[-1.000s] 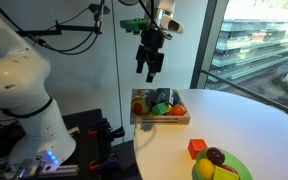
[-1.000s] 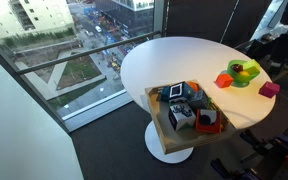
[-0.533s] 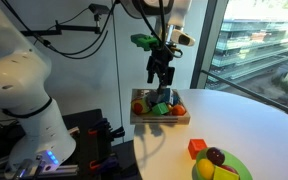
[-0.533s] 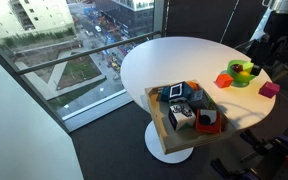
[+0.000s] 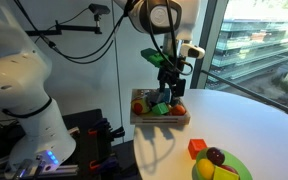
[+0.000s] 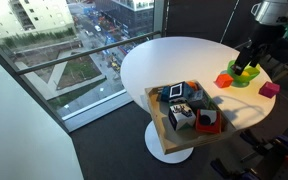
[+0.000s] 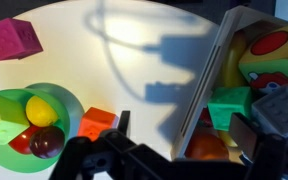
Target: Shift the orange block to the wooden tray
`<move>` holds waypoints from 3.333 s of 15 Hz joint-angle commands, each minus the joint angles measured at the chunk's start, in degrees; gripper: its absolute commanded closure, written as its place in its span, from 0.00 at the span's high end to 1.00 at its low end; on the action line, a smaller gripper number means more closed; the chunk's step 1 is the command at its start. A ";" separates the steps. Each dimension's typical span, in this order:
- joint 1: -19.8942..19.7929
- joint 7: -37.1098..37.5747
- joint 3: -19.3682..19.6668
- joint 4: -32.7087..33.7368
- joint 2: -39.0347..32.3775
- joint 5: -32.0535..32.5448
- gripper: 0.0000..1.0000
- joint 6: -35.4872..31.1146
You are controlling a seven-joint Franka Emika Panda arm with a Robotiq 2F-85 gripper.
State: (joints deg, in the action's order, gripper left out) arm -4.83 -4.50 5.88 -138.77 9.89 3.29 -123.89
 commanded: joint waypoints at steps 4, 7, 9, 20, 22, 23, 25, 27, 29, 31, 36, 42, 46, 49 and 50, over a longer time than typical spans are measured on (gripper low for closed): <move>-0.87 0.28 0.34 0.09 -2.55 -0.02 1.00 -3.41; -0.94 0.29 0.35 0.08 -3.11 -0.02 1.00 -3.57; -0.91 0.29 0.30 0.08 -3.11 -0.02 1.00 -3.57; -1.60 -1.03 1.34 2.47 -7.64 -1.13 1.00 -4.28; -1.92 -0.86 1.66 2.92 -8.94 -1.15 1.00 -5.90; -2.05 -0.85 1.84 3.18 -9.73 -1.28 1.00 -6.70; -2.20 -0.90 2.09 3.67 -11.15 -1.70 1.00 -8.06; -2.40 -1.16 2.23 4.28 -12.82 -2.38 1.00 -9.55; -2.63 -1.68 2.20 4.88 -14.37 -3.57 1.00 -11.09; -2.84 -1.72 2.14 5.69 -16.06 -4.44 1.00 -12.37; -3.49 -1.81 2.04 8.31 -19.99 -5.32 1.00 -14.40; -4.63 -1.80 2.02 11.94 -24.29 -5.27 1.00 -15.17; -5.47 -2.22 1.81 13.77 -26.51 -5.54 1.00 -15.64; -5.92 -2.15 1.88 14.88 -28.10 -5.31 1.00 -15.99; -6.12 -2.23 1.87 15.25 -28.60 -5.31 1.00 -16.03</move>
State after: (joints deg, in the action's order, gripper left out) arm -9.79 -4.83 8.09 -125.78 -16.79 -0.80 -139.66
